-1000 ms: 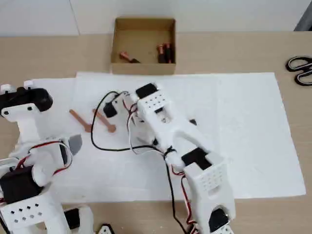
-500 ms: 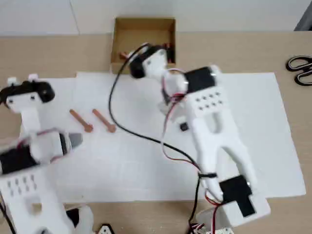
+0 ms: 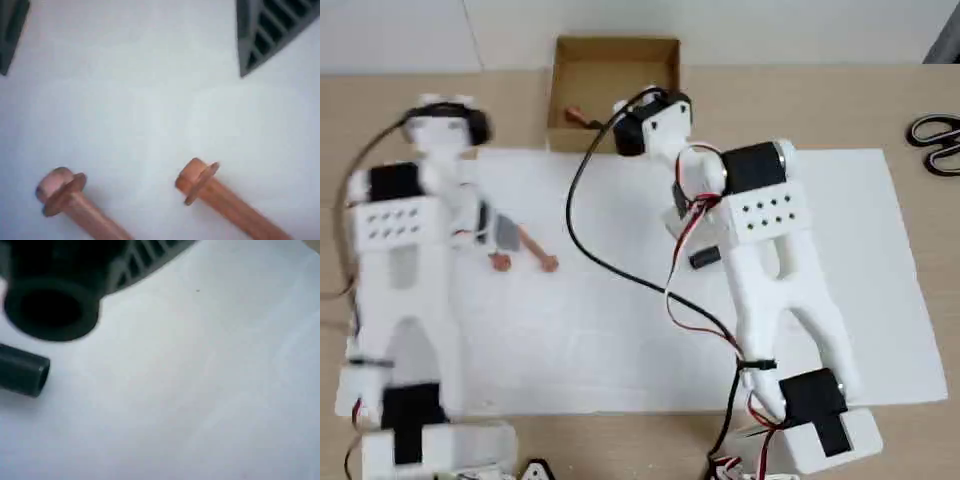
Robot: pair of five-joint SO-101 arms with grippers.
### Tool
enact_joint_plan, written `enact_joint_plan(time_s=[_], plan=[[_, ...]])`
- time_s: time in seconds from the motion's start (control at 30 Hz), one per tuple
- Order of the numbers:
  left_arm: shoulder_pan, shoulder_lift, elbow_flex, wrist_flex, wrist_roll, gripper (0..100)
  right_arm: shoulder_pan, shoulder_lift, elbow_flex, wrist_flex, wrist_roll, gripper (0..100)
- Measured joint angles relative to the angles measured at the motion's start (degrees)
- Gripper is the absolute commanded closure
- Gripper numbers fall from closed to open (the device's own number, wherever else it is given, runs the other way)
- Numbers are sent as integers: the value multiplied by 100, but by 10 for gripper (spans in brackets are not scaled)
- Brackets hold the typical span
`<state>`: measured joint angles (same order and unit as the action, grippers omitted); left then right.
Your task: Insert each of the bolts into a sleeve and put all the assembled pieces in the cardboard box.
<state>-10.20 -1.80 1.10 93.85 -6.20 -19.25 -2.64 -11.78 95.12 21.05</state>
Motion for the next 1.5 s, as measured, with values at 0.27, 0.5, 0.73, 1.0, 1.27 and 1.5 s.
enact_joint_plan(time_s=[0.27,0.5,0.73,1.0,1.27,1.5], plan=[[659,1442,-440,-396,905,794,18,0,70,0,-176,995],[756,2101,-440,-879,1468,794,44,0,70,0,-176,995],[756,2409,-440,-1011,1776,794,44,0,70,0,-176,995],[879,2690,-448,-1178,1952,910,44,0,70,0,-176,995],[1477,2708,-475,-1231,1873,917,44,0,70,0,-185,995],[1749,2716,-642,-1160,1635,918,44,0,70,0,-185,995]])
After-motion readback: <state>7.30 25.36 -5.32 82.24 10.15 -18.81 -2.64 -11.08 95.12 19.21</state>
